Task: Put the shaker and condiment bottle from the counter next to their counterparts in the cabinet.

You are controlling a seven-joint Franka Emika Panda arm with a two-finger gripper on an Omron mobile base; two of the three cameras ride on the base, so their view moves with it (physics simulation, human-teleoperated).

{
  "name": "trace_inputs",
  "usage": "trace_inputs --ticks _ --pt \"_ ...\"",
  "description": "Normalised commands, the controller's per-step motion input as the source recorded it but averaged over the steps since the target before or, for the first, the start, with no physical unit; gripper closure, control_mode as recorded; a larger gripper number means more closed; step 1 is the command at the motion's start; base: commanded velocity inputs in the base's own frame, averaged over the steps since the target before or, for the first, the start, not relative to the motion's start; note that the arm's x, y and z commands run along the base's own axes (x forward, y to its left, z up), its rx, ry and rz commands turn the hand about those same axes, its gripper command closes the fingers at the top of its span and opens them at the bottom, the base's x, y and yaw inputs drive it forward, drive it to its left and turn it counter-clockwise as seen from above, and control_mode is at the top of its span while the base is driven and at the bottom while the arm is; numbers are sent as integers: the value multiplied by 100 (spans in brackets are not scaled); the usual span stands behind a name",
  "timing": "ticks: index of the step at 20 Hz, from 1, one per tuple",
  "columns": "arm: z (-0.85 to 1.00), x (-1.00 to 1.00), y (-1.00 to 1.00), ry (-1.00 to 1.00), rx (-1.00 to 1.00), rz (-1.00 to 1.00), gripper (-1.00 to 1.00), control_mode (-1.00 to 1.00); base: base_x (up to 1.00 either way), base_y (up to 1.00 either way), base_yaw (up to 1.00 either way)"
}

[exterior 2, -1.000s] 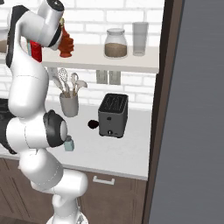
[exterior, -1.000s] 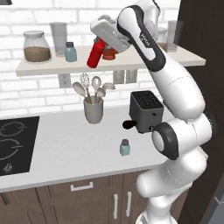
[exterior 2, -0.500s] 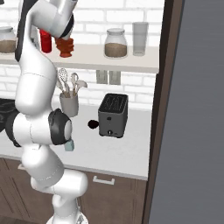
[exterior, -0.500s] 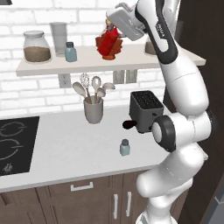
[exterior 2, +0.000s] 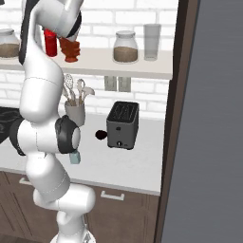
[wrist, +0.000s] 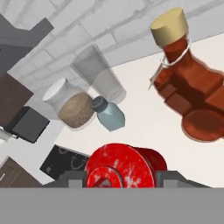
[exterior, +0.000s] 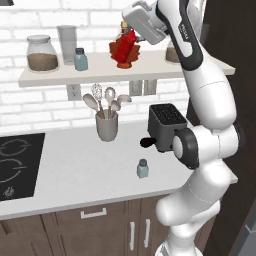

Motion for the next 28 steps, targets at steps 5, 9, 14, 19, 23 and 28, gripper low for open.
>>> trace_inputs --ticks 5,9,14,19,23,28 --pt "2 -6 -18 0 0 0 100 -100 0 0 0" --pt "1 -7 -37 0 0 0 100 -100 0 0 0" --pt "0 0 -40 0 0 0 100 -100 0 0 0" --pt "0 0 -22 0 -4 0 100 -100 0 0 0" --pt "0 -4 6 0 -5 0 100 -100 0 0 0" --pt "0 0 -9 0 -13 0 100 -100 0 0 0"
